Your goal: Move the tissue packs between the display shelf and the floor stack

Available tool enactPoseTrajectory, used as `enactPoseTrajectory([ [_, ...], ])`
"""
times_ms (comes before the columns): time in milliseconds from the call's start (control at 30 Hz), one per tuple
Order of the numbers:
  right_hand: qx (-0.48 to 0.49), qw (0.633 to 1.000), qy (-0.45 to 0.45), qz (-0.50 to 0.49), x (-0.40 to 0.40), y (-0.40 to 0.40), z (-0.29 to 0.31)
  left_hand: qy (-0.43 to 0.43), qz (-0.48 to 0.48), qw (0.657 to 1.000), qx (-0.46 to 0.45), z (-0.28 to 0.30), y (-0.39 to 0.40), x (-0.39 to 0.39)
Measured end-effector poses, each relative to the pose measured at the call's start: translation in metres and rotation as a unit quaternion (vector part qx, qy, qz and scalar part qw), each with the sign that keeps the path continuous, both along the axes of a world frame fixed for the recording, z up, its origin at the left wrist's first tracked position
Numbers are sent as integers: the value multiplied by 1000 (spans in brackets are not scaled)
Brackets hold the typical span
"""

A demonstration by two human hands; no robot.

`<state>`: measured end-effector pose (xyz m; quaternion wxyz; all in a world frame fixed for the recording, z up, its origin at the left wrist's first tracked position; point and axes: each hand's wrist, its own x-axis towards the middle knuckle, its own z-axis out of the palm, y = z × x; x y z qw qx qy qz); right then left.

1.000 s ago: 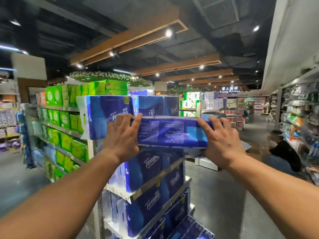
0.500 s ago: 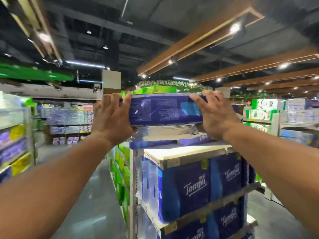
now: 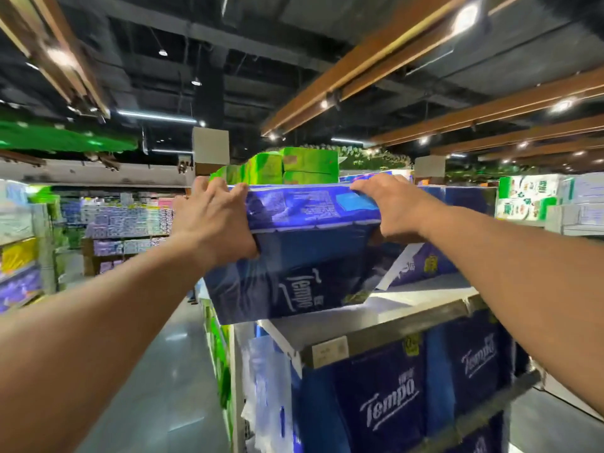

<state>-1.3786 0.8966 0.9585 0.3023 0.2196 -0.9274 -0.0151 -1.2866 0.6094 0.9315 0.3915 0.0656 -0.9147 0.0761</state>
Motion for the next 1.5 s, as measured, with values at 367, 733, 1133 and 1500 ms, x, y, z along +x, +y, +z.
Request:
enactPoseTrajectory([
  [367, 44, 990, -106, 83, -175, -15, 73, -86, 67, 994, -5, 71, 6, -120],
  [733, 62, 963, -199, 173, -302, -40, 74, -114, 119, 985, -47, 65, -14, -220],
  [1133, 82, 991, 65, 86, -242, -28, 20, -38, 237, 958, -156, 34, 28, -189],
  [1500, -43, 994, -95, 39, -48, 60, -56, -114, 121, 985, -38, -27, 121, -39],
])
